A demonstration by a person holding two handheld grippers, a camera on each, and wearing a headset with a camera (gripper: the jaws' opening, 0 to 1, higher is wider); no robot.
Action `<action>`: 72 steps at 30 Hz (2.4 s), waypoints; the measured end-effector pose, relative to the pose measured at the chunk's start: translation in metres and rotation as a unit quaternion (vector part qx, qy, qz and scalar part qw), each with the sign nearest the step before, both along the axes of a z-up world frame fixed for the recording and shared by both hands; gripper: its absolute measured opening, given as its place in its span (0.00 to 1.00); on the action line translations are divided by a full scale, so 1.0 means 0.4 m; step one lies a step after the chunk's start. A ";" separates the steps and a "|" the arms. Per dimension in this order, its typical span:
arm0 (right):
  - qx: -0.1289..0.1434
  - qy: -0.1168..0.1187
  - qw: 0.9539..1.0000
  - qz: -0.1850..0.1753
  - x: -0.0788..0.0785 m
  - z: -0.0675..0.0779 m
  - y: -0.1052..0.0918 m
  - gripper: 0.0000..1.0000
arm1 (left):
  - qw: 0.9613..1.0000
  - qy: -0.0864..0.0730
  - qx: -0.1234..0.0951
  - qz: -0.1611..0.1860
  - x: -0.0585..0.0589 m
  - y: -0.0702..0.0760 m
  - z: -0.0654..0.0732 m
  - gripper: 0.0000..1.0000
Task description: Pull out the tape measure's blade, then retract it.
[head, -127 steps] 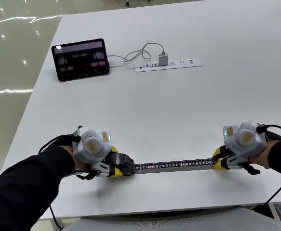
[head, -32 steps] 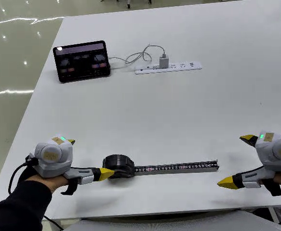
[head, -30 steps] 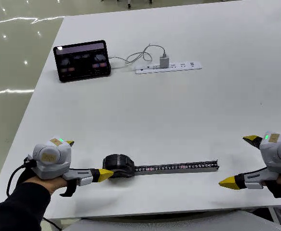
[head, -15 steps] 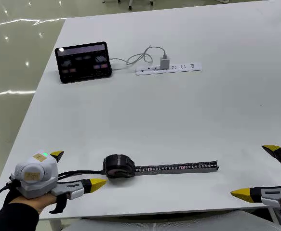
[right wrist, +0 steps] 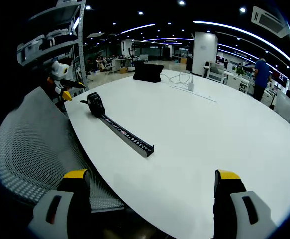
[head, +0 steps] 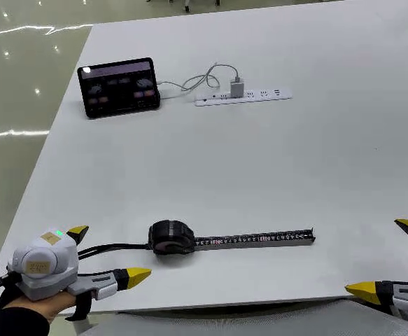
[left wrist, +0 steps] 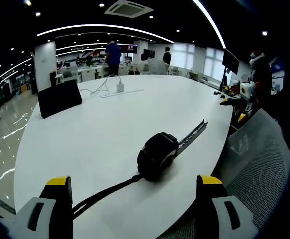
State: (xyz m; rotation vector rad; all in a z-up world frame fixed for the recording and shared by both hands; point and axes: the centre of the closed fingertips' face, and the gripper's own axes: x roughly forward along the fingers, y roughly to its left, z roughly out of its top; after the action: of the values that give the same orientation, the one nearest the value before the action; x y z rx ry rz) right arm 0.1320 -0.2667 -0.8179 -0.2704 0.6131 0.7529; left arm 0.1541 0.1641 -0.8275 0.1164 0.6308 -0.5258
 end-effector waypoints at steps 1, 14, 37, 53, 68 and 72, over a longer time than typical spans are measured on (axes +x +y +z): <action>0.001 -0.001 1.000 0.000 0.000 0.001 0.000 1.00 | 1.000 -0.001 -0.002 0.000 0.000 -0.002 0.001 1.00; -0.008 -0.010 1.000 0.007 0.022 0.024 0.009 1.00 | 0.996 0.062 0.043 0.047 0.006 0.002 -0.011 1.00; -0.036 0.018 0.997 0.060 0.040 0.006 0.054 1.00 | 0.990 0.041 0.022 0.137 0.091 -0.165 0.013 1.00; -0.077 0.023 0.986 0.143 0.084 -0.012 0.108 0.99 | 0.988 0.041 -0.005 0.148 0.101 -0.239 -0.031 1.00; -0.144 0.065 0.954 0.256 0.123 -0.091 0.152 0.97 | 0.990 0.055 0.005 0.131 0.100 -0.241 -0.066 1.00; -0.152 0.064 0.942 0.291 0.128 -0.111 0.164 0.91 | 0.991 0.054 -0.001 0.126 0.099 -0.249 -0.068 1.00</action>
State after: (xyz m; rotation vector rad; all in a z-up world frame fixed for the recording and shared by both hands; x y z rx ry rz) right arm 0.1830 -0.2013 -0.8623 -0.7121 0.7845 1.2539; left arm 0.1936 0.0646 -0.8546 0.0054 0.7388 -0.2908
